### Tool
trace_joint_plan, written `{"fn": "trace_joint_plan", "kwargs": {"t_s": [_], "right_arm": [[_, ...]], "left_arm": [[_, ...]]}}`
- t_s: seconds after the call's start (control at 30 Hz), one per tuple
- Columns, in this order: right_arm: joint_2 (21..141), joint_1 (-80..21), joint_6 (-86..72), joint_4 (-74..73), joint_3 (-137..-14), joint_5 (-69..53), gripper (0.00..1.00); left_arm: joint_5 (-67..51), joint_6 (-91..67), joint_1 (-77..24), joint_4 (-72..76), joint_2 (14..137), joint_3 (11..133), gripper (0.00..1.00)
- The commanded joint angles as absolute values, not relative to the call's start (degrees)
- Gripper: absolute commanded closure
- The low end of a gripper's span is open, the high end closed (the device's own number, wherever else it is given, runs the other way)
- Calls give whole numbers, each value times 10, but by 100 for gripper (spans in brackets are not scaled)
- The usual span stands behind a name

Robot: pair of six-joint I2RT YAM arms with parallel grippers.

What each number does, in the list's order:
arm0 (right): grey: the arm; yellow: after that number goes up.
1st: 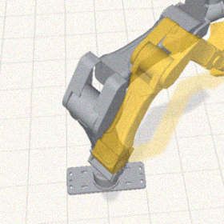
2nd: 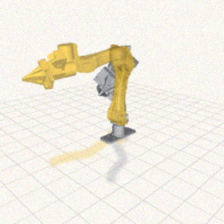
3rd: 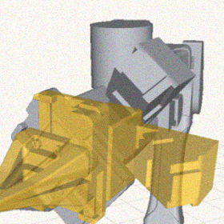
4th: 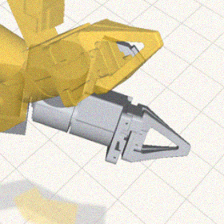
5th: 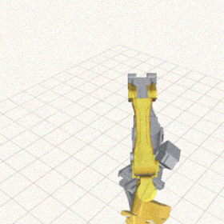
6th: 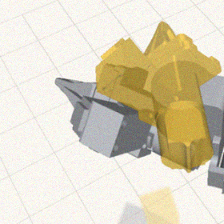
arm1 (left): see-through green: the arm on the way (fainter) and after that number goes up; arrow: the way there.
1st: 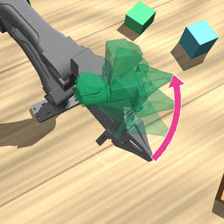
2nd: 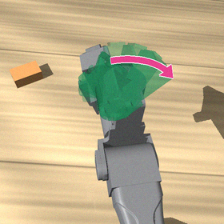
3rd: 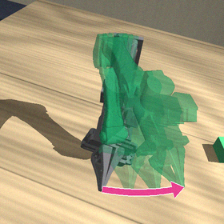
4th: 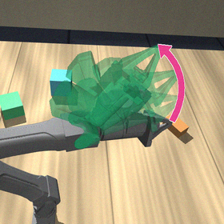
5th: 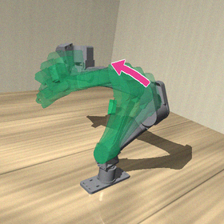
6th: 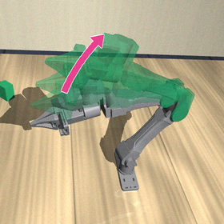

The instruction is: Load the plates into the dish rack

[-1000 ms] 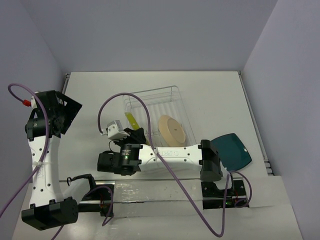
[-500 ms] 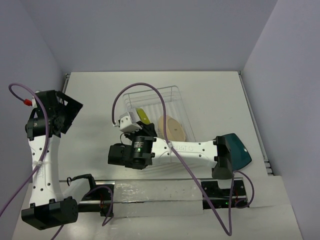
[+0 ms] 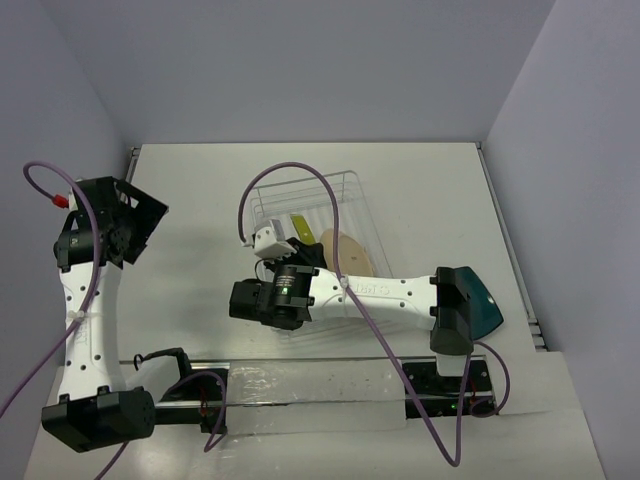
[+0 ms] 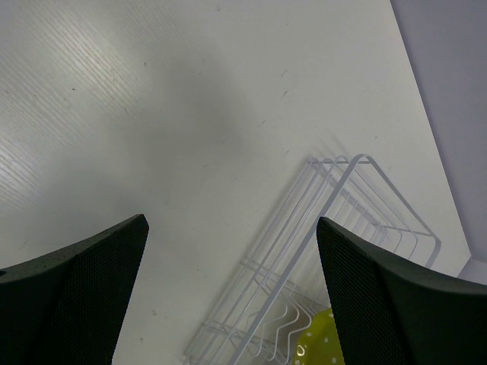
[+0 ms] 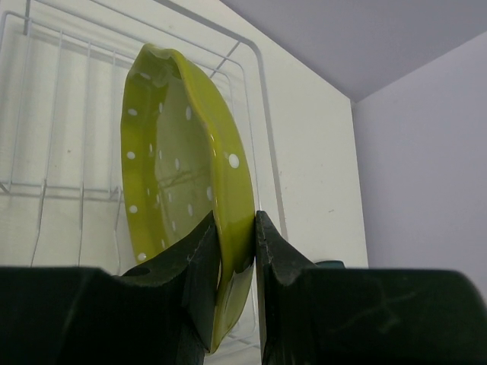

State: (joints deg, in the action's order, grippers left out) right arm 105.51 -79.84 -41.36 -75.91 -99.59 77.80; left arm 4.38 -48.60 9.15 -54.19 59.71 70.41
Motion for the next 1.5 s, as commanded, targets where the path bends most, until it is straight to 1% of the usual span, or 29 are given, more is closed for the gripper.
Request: {"fn": "trace_joint_plan", "kwargs": {"t_s": [0.0, 0.53, 0.7, 0.93, 1.1, 1.33, 1.4, 1.47], "right_arm": [[1003, -784, -379, -827, -1018, 908, 100], [991, -755, -341, -827, -994, 916, 100], [1025, -754, -365, -827, -966, 895, 100], [1056, -757, -416, -828, -970, 834, 100], [1087, -772, -428, -827, -968, 822, 100], [1106, -773, -490, -828, -950, 783, 100], [1116, -773, -508, -828, -941, 772, 98], [1125, -774, -522, -828, -934, 761, 94]], "left_arm": [[42, -478, 93, -516, 604, 705, 1], [39, -477, 93, -499, 636, 697, 1], [38, -477, 93, -495, 640, 692, 1], [41, -476, 93, -495, 642, 682, 1], [40, -475, 93, -495, 643, 678, 1], [44, -473, 93, -500, 640, 683, 1], [47, -472, 93, -503, 639, 686, 1], [52, -472, 93, -506, 637, 687, 1]]}}
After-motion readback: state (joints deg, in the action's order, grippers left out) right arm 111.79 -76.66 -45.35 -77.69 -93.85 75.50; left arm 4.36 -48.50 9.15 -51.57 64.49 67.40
